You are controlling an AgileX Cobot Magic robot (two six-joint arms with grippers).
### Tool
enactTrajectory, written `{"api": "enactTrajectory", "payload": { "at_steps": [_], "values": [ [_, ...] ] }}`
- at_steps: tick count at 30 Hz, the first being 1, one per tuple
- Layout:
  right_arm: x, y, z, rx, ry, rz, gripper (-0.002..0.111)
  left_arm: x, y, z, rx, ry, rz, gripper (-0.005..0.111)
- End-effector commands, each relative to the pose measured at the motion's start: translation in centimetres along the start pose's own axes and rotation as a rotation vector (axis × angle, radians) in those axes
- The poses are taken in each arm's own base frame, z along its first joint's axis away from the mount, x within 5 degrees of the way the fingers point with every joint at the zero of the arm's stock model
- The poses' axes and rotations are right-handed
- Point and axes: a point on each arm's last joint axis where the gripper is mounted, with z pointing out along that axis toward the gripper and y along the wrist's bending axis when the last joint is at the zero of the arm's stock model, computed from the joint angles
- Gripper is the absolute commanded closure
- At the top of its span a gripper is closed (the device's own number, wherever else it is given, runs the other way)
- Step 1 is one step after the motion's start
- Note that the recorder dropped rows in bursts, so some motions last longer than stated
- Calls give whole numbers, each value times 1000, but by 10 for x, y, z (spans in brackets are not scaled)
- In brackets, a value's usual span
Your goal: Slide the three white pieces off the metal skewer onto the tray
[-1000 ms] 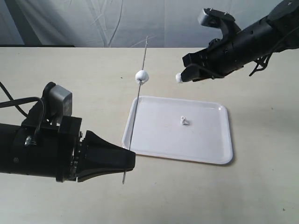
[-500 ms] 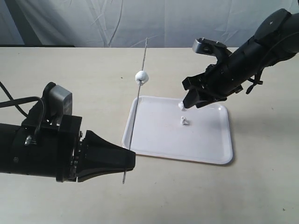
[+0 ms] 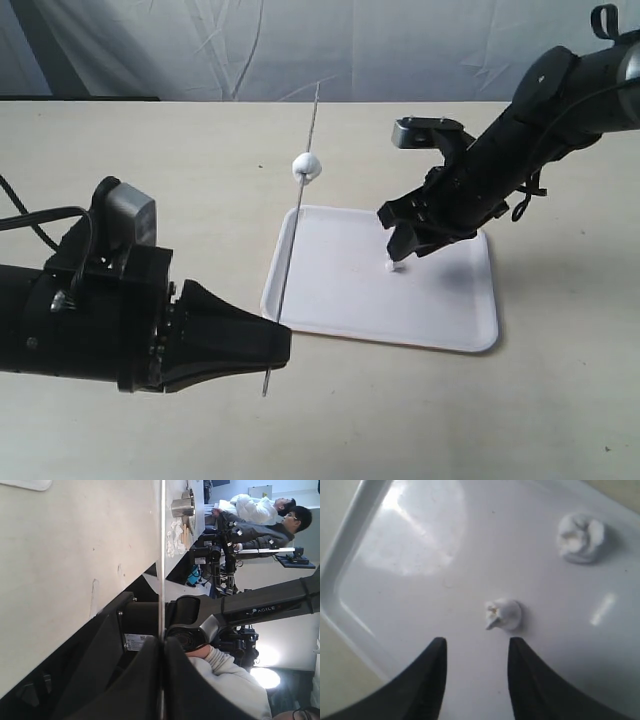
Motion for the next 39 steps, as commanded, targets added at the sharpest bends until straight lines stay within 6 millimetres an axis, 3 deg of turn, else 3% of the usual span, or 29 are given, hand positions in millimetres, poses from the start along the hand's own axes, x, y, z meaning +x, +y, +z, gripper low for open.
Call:
{"api": "enactTrajectory", "payload": {
  "at_steps": [1, 7, 16, 26, 31, 39],
  "values": [
    [-5, 15, -7, -110, -57, 21, 70, 0, -2, 0, 6, -3, 3, 107],
    [-13, 36, -34, -256, -173, 39, 70, -7, 3, 0, -50, -79, -15, 107],
    [-17, 41, -79, -674, -296, 65, 70, -6, 2, 0, -38, -69, -12, 107],
    [-22, 43, -82, -732, -366, 56, 70, -5, 1, 0, -21, -56, 17, 107],
    [-22, 55, -78, -754, -353, 38, 70, -5, -1, 0, -14, -53, 21, 107],
    [-21, 63, -74, -757, -330, 12, 70, -17, -13, 1, 5, -71, 61, 107]
  ]
}}
